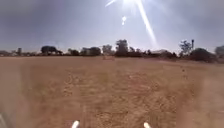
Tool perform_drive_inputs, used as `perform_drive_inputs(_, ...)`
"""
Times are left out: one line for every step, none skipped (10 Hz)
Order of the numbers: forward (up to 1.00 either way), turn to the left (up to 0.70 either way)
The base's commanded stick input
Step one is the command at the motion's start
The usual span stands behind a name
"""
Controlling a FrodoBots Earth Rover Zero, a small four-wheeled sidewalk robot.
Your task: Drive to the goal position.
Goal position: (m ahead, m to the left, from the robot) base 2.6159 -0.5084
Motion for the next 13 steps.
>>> perform_drive_inputs(1.0,0.27)
perform_drive_inputs(1.0,0.27)
perform_drive_inputs(1.0,0.26)
perform_drive_inputs(1.0,0.13)
perform_drive_inputs(1.0,0.0)
perform_drive_inputs(1.0,0.0)
perform_drive_inputs(1.0,0.0)
perform_drive_inputs(1.0,0.0)
perform_drive_inputs(1.0,0.0)
perform_drive_inputs(1.0,0.0)
perform_drive_inputs(1.0,0.0)
perform_drive_inputs(1.0,0.0)
perform_drive_inputs(1.0,0.0)
